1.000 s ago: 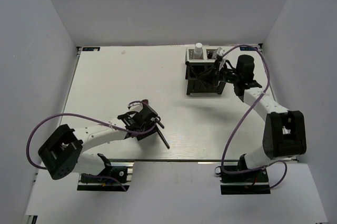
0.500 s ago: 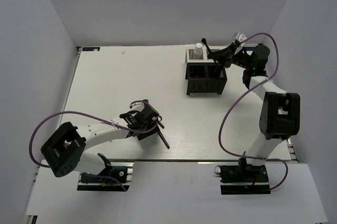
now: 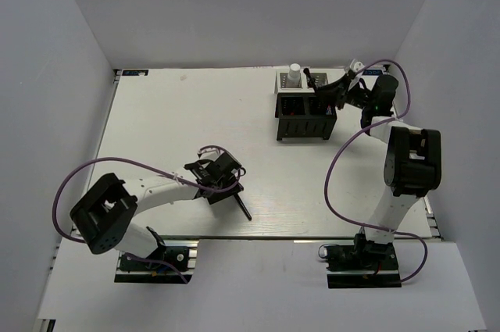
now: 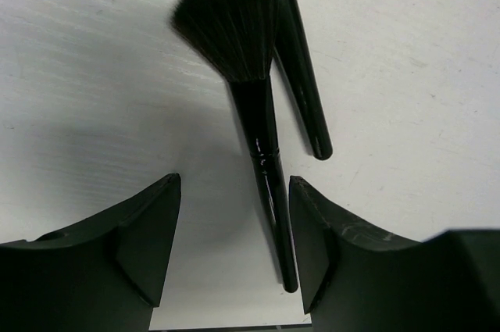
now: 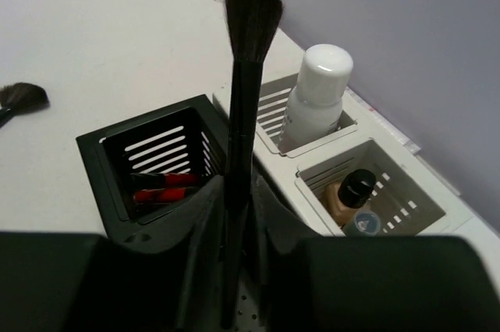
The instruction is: Organize the makeup
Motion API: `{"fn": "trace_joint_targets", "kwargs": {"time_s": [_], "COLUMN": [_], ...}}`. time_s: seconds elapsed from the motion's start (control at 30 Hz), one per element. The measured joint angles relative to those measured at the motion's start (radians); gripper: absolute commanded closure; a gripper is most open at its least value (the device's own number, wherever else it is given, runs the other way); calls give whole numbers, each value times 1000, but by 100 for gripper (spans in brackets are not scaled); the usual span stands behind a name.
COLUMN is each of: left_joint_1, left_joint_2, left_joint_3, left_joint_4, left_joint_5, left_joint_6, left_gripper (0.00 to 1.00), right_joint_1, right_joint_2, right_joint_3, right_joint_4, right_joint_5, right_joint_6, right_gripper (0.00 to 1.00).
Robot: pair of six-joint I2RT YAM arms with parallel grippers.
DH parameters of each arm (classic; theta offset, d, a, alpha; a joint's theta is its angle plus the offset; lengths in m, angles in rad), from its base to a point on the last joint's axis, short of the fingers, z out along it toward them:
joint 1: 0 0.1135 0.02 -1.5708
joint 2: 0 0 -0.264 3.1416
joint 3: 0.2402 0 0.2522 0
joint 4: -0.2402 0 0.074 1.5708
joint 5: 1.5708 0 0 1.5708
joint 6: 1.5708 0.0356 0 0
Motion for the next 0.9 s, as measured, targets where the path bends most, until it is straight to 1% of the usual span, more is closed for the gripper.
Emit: {"fn": "trace_joint_targets", "kwargs": {"time_s": [0.03, 0.13, 0.27, 0.37, 0.5, 0.67, 0.9], "left_joint_1": [0, 0, 0, 0, 0, 0, 5], "left_joint_2": [5, 18, 29, 42, 68, 103, 206], "left_joint_3": [6, 28, 47, 61, 80, 103, 211], "left_joint_4": [-2, -7, -8, -23, -51, -90, -150], "left_joint_5": [0, -1, -1, -5, -12, -28, -42], "left_joint_6": [1, 5, 7, 8, 8, 7, 12], "left_gripper": [32, 32, 33, 33, 36, 41, 44], "right_joint_1": [0, -2, -10, -18, -35, -58, -69], "right_joint_2": [0, 0, 0, 0, -16, -103, -213], "right_joint_3": [-6, -23, -35, -38, -38, -59, -138], "right_joint_4": [1, 0, -2, 1, 29, 97, 186], "right_joint_5": [-6, -18, -24, -24, -25, -28, -45], "right_joint_6": [-2, -12, -23, -16, 38, 137, 233], "right_gripper": [62, 51, 50, 53, 56, 56, 56]}}
